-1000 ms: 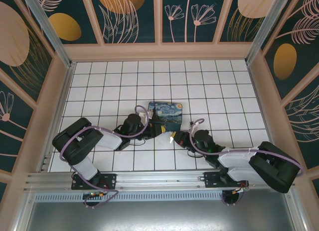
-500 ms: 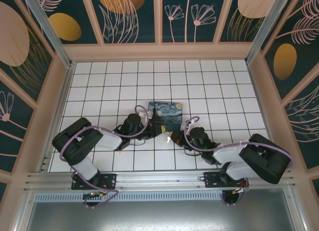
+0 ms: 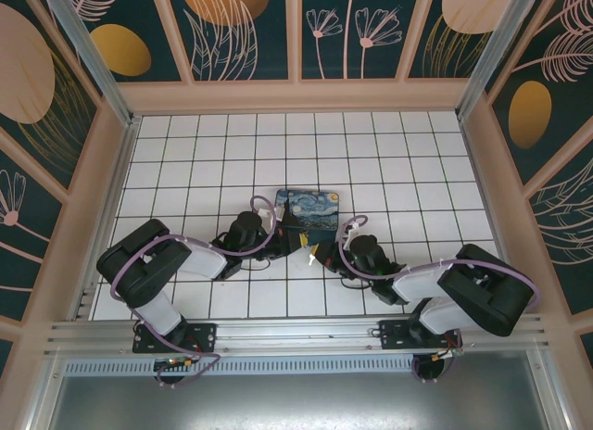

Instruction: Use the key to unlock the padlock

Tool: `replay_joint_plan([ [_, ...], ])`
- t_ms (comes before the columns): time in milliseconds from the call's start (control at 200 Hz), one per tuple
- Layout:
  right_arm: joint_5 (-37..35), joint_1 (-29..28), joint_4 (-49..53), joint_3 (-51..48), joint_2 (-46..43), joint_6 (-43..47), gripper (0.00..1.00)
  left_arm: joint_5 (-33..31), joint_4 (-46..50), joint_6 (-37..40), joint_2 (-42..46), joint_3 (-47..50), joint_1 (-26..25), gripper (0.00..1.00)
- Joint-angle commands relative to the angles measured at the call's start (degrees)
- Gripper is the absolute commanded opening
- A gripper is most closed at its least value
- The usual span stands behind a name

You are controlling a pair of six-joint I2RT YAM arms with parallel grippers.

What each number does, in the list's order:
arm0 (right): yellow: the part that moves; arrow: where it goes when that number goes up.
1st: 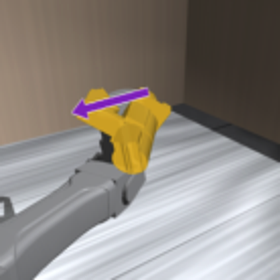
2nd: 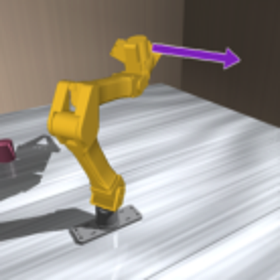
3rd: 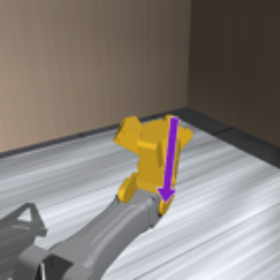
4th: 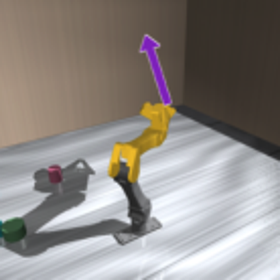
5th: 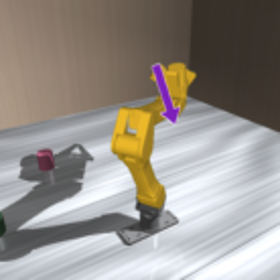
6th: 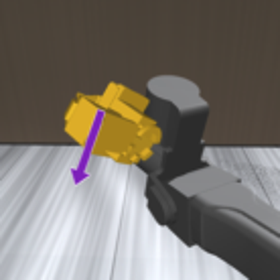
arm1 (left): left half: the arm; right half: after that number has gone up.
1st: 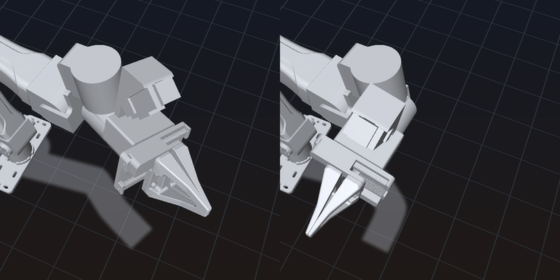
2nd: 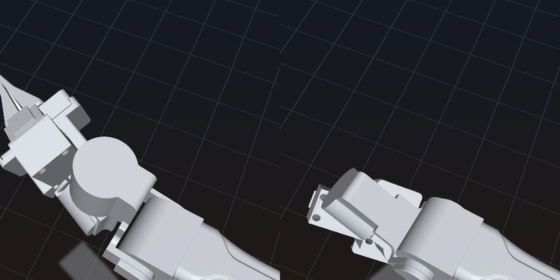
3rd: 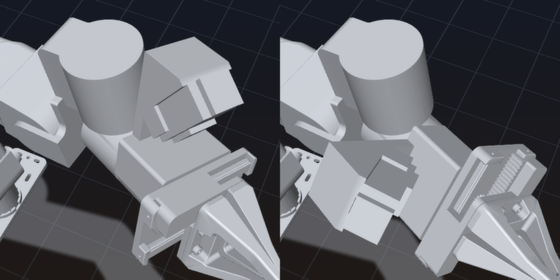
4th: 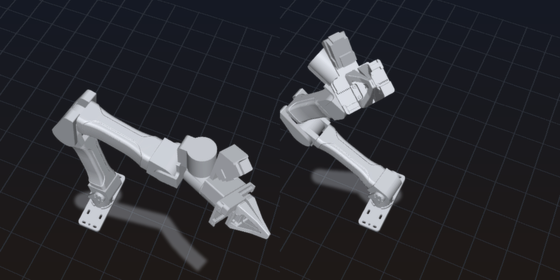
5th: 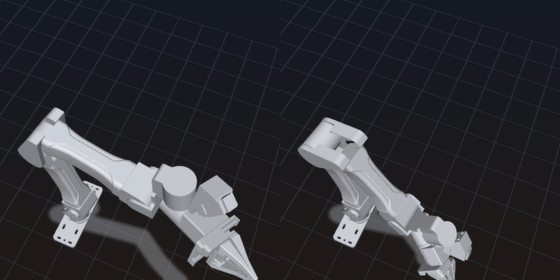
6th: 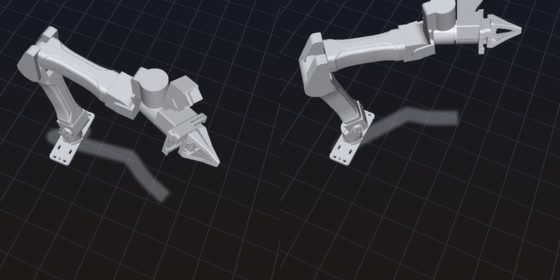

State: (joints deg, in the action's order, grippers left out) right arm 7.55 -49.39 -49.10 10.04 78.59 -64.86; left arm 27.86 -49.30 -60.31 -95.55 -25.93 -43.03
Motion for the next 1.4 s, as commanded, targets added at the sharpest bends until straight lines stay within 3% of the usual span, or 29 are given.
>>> replay_joint_plan([
  [0,0.34,-0.28,-1.90,2.00,-0.32,1.21,0.00,0.22,-1.72,-0.07,1.51,-0.71,0.05,0.00],
  [490,-0.61,-0.18,1.36,1.34,-5.09,1.72,0.00,0.00,-2.47,-0.07,0.14,-0.55,0.09,0.00],
  [1396,-0.08,-0.28,1.15,1.82,-5.50,1.63,0.00,-0.97,-1.41,0.15,-0.07,-0.87,0.09,0.00],
])
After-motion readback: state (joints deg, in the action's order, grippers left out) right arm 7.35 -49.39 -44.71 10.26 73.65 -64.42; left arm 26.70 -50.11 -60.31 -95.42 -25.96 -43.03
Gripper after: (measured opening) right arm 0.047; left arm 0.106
